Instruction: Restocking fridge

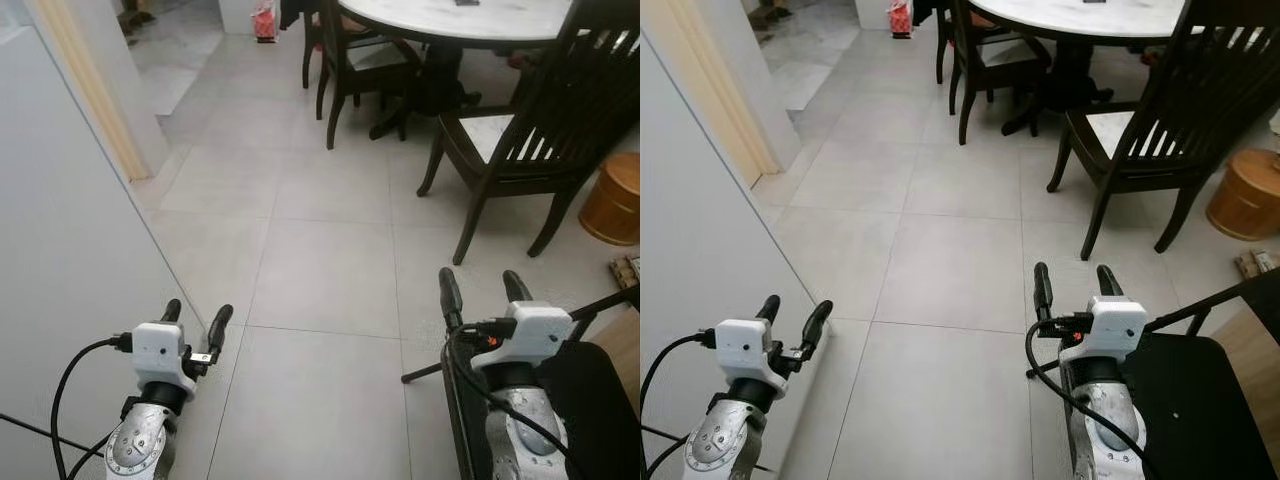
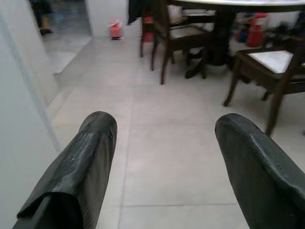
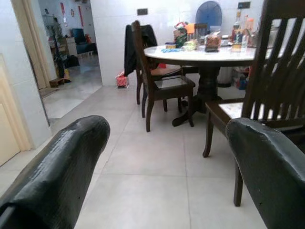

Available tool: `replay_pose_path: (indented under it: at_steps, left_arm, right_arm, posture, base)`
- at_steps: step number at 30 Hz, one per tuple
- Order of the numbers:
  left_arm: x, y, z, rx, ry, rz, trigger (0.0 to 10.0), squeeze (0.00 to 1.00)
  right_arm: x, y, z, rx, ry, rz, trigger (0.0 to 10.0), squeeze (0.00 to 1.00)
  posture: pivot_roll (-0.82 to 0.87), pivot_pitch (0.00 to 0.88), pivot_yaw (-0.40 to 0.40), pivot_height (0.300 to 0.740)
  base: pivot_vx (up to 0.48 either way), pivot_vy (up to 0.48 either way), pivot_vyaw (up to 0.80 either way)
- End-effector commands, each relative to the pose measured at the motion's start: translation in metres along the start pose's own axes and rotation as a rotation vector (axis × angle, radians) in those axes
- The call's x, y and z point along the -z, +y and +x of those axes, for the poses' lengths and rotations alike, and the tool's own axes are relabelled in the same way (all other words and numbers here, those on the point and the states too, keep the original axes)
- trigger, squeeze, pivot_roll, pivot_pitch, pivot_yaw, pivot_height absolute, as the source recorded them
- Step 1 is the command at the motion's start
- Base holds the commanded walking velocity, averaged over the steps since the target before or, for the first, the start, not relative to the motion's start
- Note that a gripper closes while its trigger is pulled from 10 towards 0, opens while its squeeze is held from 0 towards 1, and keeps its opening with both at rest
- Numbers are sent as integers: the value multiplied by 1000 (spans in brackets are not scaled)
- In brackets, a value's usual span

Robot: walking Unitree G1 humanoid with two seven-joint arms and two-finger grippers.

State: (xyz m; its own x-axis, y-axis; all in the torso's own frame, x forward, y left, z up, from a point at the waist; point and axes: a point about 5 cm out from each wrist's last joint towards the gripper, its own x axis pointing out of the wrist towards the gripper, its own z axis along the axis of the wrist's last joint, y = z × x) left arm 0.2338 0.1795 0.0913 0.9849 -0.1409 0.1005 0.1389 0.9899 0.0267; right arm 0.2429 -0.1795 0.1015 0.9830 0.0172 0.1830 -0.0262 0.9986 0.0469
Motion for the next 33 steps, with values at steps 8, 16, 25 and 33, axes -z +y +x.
replay_pose_path:
  at_steps: [8,16,25,33]
  left_arm:
    - [37,7,1,-11,181,-81,10000,0]
    - [105,38,-9,-231,510,-234,10000,0]
    - [154,20,-55,-82,940,-117,10000,0]
    - [166,23,-78,-134,1054,-39,10000,0]
  right_arm:
    - [31,-26,1,120,151,27,10000,0]
    - [115,-61,-31,191,628,49,10000,0]
    - [161,-42,-96,173,1028,63,10000,0]
    - [172,-30,-120,207,1119,154,10000,0]
  posture:
    - [-60,35,41,740]
    - [-47,15,40,740]
    - [-29,33,51,740]
    - [-27,37,59,740]
  base:
    - [0,0,0]
    - [0,0,0]
    - [0,0,0]
    - [0,0,0]
